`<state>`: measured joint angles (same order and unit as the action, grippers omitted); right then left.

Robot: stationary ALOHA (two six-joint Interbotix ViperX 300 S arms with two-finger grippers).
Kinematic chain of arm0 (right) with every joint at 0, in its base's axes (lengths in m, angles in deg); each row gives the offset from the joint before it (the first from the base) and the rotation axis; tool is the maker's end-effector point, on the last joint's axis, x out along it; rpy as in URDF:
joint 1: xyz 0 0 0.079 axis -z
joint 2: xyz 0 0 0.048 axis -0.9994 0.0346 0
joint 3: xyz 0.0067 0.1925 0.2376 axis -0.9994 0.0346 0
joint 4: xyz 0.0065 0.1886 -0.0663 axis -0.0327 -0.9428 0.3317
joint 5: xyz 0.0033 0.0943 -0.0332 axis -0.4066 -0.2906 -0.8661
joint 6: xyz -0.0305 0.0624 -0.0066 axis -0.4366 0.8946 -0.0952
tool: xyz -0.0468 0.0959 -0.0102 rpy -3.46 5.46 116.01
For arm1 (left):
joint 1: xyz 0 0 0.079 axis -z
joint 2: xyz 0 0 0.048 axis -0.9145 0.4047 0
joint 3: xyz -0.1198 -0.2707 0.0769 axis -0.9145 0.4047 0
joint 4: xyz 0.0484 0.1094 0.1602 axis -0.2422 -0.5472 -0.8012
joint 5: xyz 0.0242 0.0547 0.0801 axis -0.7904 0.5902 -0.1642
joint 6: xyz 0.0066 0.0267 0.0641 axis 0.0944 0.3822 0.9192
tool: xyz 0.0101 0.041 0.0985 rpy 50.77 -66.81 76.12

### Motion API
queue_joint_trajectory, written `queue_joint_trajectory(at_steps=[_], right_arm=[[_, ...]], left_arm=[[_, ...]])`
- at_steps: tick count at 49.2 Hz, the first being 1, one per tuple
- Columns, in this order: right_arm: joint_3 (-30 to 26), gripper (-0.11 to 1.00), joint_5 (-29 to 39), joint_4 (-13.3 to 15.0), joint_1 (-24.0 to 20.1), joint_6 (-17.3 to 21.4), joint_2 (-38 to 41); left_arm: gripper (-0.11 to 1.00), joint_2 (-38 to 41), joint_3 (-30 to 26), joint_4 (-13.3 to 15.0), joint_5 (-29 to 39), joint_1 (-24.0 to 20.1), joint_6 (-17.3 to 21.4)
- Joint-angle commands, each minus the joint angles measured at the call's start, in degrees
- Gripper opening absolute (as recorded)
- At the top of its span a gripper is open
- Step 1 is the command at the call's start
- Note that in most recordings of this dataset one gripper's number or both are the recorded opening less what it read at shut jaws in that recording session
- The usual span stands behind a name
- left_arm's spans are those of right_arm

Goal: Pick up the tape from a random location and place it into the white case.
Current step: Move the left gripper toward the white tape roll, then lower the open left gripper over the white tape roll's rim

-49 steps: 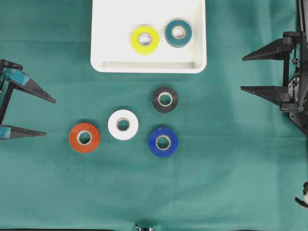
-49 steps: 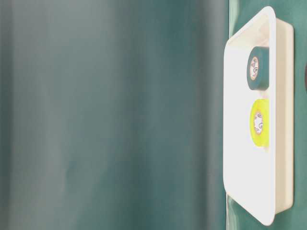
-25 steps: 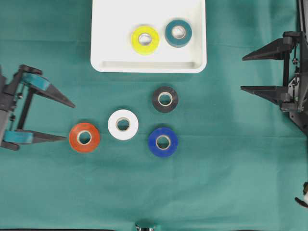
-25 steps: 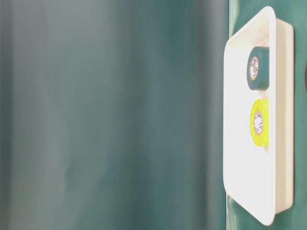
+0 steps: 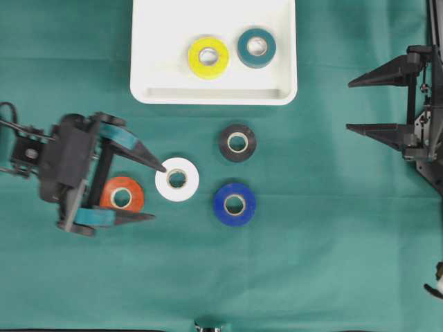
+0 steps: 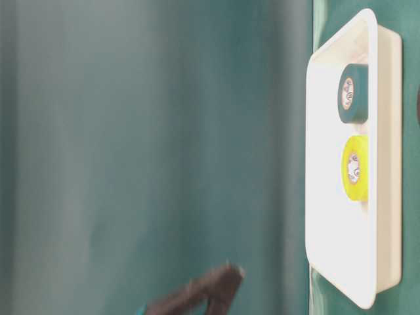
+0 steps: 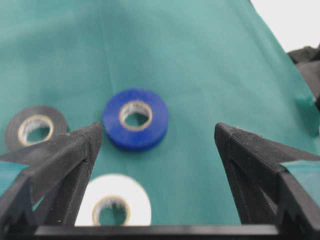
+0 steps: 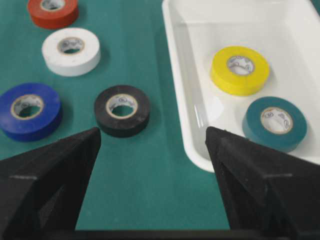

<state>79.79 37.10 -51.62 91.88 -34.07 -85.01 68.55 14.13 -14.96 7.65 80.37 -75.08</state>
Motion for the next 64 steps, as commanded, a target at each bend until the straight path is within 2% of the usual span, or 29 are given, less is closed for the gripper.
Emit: queue_joint_trajectory(at_steps=[1, 8, 23, 35, 64], right_arm=[[-1.1, 0.84, -0.3, 0.0, 0.1, -0.1, 0.4], [-1.1, 0.84, -0.3, 0.0, 0.1, -0.1, 0.4], [-1.1, 0.84, -0.3, 0.0, 0.1, -0.2, 0.4], [-1.1, 0.84, -0.3, 0.0, 0.1, -0.2, 0.4], [-1.1, 0.84, 0.8, 0.0, 0.1, -0.4, 0.4]], left_arm=[[0.99, 1.7, -3.7, -0.2, -0.4, 0.1, 0.2], [0.99, 3.3, -6.0, -0.3, 0.0, 0.1, 0.3], [0.99, 3.4, -6.0, -0.4, 0.4, -0.1, 0.1], [0.99, 4.5, -7.5, -0.3, 5.1, -0.7, -0.1], [0.99, 11.3, -23.3, -0.4, 38.4, -0.7, -0.4]])
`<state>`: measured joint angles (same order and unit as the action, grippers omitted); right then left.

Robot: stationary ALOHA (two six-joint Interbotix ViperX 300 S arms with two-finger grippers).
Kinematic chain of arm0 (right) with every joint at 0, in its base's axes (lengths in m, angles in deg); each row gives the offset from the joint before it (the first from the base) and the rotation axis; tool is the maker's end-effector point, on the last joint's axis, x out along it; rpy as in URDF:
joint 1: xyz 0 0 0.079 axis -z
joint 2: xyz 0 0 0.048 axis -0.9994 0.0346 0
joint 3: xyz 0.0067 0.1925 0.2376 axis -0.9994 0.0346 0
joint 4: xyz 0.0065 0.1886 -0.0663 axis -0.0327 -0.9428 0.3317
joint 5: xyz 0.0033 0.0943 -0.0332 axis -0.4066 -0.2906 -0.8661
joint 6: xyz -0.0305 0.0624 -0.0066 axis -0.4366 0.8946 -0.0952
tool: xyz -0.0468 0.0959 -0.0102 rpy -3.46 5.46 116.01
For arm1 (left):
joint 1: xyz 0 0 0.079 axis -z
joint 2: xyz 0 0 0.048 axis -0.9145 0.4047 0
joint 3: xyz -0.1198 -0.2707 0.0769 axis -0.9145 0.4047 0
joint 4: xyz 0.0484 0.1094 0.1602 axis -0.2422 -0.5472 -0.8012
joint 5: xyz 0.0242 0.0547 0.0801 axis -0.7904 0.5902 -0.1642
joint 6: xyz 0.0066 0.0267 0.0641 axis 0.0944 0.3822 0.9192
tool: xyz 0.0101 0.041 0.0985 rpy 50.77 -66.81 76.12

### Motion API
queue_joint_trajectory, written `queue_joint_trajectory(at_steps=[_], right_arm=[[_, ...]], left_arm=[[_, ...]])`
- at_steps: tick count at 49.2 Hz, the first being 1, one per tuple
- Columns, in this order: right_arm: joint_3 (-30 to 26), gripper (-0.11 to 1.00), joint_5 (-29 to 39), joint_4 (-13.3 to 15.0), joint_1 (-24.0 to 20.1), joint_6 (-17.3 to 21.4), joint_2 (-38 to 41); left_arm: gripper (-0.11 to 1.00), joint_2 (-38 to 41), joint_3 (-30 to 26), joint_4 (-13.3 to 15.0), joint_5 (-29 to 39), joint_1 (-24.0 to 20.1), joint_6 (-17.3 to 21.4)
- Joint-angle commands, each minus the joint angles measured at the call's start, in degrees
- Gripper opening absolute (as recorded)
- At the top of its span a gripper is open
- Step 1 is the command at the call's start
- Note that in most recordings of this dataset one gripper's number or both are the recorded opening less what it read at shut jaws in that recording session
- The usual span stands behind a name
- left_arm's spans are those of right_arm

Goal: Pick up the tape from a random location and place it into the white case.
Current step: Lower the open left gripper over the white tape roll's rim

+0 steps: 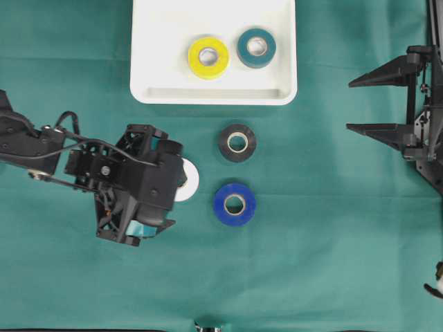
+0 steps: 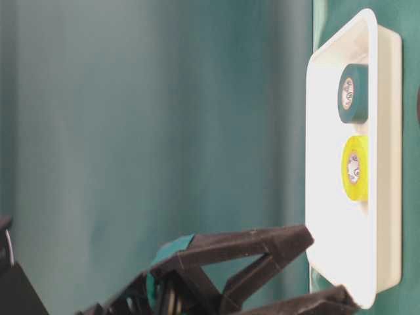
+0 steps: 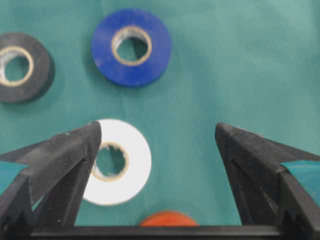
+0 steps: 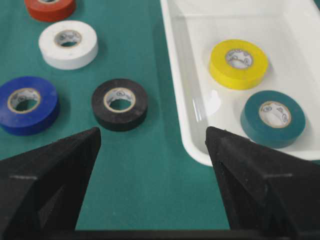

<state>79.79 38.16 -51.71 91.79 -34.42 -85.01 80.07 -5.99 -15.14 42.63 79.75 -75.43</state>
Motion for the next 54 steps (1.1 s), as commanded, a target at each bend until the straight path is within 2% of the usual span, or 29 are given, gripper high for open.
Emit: queue_joint_trajectory(at_steps=[1, 10, 18, 54], right_arm=[[-1.1, 0.84, -0.2, 0.2, 0.2, -0.1, 0.4], [-1.1, 0.84, 0.0, 0.2, 0.2, -0.2, 0.4], [-1.1, 0.84, 0.0, 0.2, 0.2, -0.2, 0.6], [-1.1, 0.84, 0.0, 0.3, 0.2, -0.2, 0.8]], left_arm=[[0.99, 0.0, -3.7, -0.2, 4.6, -0.1, -0.1], [0.99, 1.3, -9.1, -0.5, 14.0, -0.1, -0.1], [0.99, 2.8, -12.0, -0.6, 17.1, -0.1, -0.1], [0.99, 2.6, -11.8, -0.7, 17.4, -0.1, -0.1]])
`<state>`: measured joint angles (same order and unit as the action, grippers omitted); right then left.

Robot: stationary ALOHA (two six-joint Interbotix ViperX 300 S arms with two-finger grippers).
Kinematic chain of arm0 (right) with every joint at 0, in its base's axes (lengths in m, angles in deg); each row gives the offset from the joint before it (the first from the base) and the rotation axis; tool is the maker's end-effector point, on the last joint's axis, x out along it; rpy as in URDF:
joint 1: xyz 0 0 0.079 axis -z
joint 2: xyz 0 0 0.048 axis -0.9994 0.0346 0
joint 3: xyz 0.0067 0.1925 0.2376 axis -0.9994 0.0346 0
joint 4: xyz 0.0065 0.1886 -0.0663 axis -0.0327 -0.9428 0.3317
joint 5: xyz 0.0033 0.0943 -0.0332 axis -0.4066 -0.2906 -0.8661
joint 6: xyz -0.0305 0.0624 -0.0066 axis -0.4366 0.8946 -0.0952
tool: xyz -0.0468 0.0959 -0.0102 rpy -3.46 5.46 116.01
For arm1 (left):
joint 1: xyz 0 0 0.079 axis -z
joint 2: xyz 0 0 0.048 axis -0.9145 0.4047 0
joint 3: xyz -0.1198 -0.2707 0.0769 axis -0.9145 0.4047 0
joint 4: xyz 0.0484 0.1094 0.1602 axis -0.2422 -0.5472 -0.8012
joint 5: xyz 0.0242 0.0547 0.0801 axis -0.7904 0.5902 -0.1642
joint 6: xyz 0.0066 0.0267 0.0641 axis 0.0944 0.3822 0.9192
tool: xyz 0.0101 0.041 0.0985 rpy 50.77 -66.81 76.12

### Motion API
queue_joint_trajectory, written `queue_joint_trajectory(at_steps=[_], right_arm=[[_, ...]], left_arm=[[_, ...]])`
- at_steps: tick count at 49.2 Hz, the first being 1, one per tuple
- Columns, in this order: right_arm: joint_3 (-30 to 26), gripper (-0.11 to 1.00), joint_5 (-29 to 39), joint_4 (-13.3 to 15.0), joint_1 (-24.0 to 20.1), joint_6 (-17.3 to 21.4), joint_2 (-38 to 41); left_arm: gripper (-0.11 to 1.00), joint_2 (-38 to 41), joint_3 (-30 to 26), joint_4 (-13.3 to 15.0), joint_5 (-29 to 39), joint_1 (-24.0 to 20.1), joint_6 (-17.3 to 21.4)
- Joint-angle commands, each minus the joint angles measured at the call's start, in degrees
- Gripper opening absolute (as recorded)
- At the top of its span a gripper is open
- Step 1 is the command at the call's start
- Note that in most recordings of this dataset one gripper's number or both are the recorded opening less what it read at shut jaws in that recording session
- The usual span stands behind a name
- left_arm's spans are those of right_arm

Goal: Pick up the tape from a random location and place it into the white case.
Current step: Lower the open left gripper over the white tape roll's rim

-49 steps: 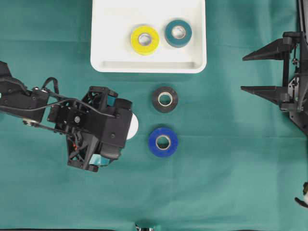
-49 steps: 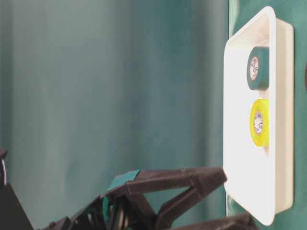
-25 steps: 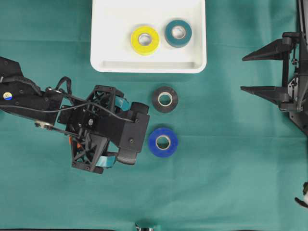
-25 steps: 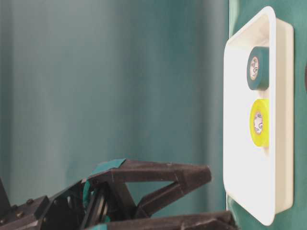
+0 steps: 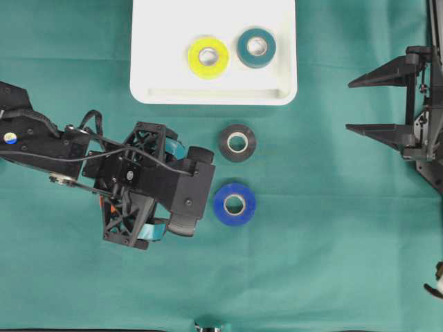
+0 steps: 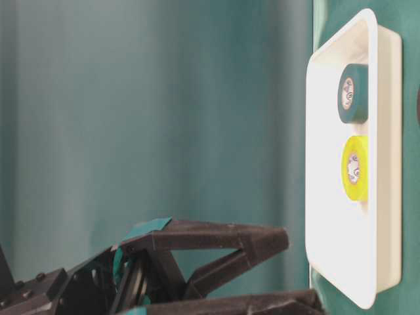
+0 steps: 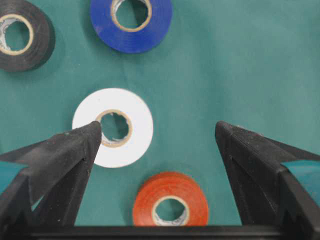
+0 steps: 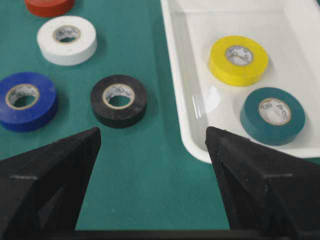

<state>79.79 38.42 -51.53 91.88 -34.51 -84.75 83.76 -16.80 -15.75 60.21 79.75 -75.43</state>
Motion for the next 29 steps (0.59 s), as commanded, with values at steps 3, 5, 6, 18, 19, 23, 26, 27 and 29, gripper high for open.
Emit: queue_joint_trajectory(at_steps=[3, 5, 6, 18, 19, 23, 26, 27, 29], right_arm=[[-1.1, 0.84, -0.3, 0.1, 0.1, -0.1, 0.5], [-1.1, 0.84, -0.3, 0.1, 0.1, -0.1, 0.5], [-1.1, 0.84, -0.3, 0.1, 0.1, -0.1, 0.5], [-1.1, 0.84, -0.3, 0.1, 0.1, -0.1, 0.6], [-1.1, 0.84, -0.3, 0.1, 0.1, -0.1, 0.5], [-1.1, 0.84, -0.3, 0.2, 0.1, -0.1, 0.5], [-1.1, 0.84, -0.3, 0.1, 0.1, -0.1, 0.5], [-1.1, 0.84, -0.3, 0.1, 0.1, -0.1, 0.5], [-1.1, 0.84, -0.2, 0.1, 0.1, -0.1, 0.5]], left_arm=[[0.99, -1.1, -0.9, -0.1, -0.2, -0.1, -0.1], [0.99, -1.0, -0.9, -0.1, -0.2, -0.1, -0.1], [0.99, -1.1, -0.9, -0.1, -0.2, -0.1, -0.1], [0.99, -1.1, -0.5, -0.1, -0.2, -0.1, -0.1], [0.99, -1.1, -0.4, -0.1, -0.2, -0.1, -0.1], [0.99, -0.9, 0.1, -0.1, -0.4, -0.1, -0.1], [0.99, -0.6, 0.7, -0.1, -0.5, -0.2, -0.1], [0.99, -0.5, 0.9, -0.1, -0.5, -0.2, 0.0], [0.99, -0.4, 1.5, -0.1, -1.0, -0.3, -0.1]])
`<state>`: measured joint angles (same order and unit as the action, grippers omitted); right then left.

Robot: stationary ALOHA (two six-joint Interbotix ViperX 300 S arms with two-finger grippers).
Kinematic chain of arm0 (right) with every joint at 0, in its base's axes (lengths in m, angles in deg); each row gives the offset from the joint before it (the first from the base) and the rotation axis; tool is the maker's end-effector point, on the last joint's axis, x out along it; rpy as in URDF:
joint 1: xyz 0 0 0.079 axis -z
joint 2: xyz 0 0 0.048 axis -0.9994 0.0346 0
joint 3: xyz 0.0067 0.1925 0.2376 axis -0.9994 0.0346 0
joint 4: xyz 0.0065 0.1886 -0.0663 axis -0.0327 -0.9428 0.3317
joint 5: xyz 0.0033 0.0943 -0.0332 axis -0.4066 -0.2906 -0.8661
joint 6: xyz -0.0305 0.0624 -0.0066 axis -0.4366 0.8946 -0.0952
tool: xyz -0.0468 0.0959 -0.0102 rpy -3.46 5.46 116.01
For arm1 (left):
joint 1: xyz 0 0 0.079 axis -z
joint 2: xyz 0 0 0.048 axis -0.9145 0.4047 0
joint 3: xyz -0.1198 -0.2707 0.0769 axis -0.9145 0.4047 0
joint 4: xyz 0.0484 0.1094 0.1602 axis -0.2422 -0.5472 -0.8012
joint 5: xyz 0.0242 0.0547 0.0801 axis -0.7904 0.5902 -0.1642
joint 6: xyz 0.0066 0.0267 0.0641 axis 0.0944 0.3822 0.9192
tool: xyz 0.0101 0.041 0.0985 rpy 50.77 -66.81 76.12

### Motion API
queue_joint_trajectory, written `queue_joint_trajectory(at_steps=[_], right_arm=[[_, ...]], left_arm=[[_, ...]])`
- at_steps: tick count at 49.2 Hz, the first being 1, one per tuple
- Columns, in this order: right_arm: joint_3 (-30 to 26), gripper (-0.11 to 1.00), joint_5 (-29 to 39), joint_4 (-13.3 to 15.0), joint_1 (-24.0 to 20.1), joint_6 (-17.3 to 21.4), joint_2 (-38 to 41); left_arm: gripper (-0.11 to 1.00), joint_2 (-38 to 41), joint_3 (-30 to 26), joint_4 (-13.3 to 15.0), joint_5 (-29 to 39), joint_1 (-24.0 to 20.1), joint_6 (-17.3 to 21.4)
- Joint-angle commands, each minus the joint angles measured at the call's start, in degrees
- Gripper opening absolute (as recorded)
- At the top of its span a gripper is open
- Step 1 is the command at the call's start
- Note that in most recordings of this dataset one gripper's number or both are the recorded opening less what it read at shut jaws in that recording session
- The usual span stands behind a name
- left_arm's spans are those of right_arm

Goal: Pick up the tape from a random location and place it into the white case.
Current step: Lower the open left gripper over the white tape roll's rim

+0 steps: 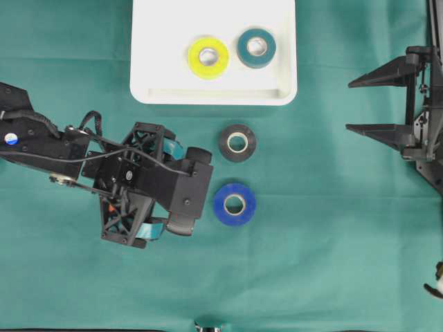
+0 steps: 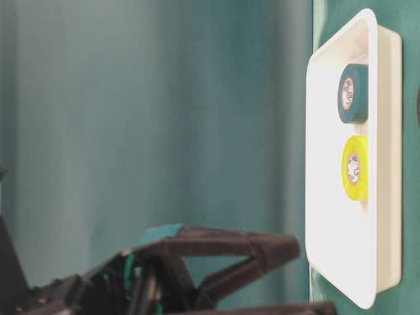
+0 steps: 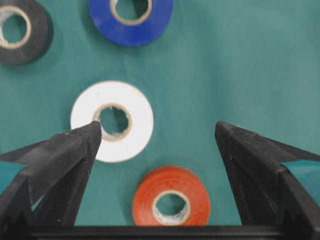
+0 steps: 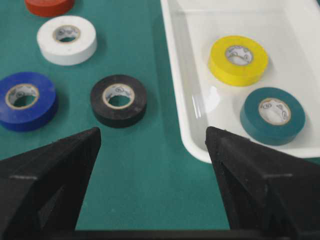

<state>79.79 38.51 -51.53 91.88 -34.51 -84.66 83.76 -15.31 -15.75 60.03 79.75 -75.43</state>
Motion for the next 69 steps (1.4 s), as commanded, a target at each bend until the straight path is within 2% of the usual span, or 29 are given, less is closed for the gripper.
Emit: queue_joint_trajectory(at_steps=[1, 18, 29, 69], right_arm=[[-1.1, 0.84, -0.3, 0.2, 0.1, -0.1, 0.4], [-1.1, 0.84, -0.3, 0.1, 0.1, -0.1, 0.4], [-1.1, 0.84, -0.3, 0.2, 0.1, -0.2, 0.9], [-0.7, 0.84, -0.3, 0.8, 0.1, -0.4, 2.0]], left_arm=[[0.99, -0.4, 0.3, -0.1, -1.1, -0.3, -0.1], [0.99, 3.1, 6.0, -0.1, -8.1, -0.3, -0.2], [0.99, 5.4, 7.6, -0.1, -13.3, 0.1, -0.2], [0.99, 15.2, 8.3, -0.2, -18.4, -1.5, 0.1]])
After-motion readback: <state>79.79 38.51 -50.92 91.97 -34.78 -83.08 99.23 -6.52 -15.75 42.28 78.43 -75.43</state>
